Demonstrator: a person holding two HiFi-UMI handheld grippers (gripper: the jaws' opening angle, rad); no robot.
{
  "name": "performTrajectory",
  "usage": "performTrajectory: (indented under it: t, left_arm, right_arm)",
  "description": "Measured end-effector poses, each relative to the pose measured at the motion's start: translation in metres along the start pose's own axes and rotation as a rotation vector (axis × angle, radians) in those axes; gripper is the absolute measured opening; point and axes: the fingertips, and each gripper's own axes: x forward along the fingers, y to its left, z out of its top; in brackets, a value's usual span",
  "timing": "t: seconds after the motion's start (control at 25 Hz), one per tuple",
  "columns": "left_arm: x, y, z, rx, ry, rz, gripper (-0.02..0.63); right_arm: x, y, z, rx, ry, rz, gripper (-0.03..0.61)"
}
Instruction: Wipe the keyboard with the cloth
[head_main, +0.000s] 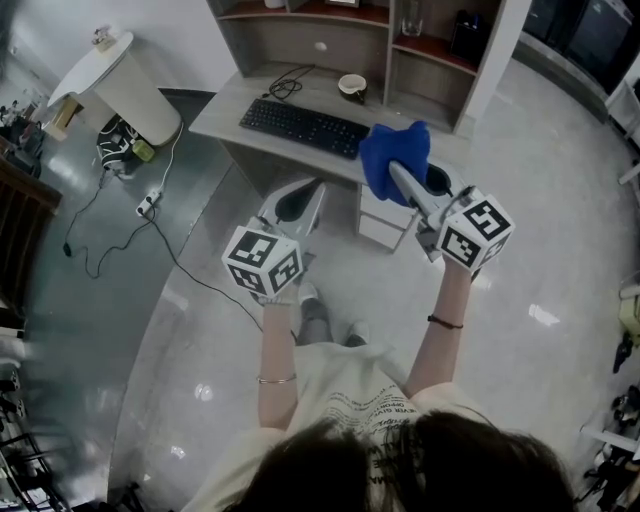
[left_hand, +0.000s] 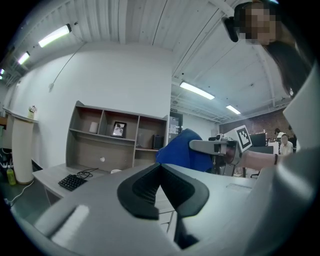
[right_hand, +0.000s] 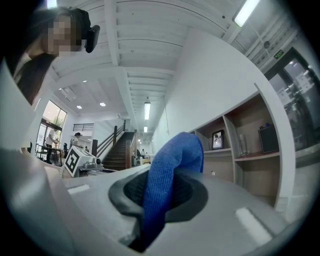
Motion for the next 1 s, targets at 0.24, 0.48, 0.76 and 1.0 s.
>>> performTrajectory:
  t: [0.24, 0.48, 0.76, 1.0]
  left_arm:
    - [0.010, 0.010, -0.013, -0.012, 0.000, -0.004, -0.003]
    - [0.019, 0.030, -0.016, -0.012, 0.011, -0.029, -0.003]
    - [0.037, 0.063, -0.010, -0.011, 0.023, -0.053, -0.003]
    - [0.059, 0.090, -0.014, -0.020, 0.034, -0.089, -0.003]
  right_arm:
    - [0.008, -0.005, -0.018, 0.006, 0.041, -0.021, 0.052]
    - [0.020, -0.016, -0.021, 0.008, 0.046, -0.046, 0.052]
    - [0.042, -0.036, -0.021, 0.023, 0.044, -0.093, 0.052]
    - [0.069, -0.052, -0.033, 0.039, 0.050, -0.125, 0.052]
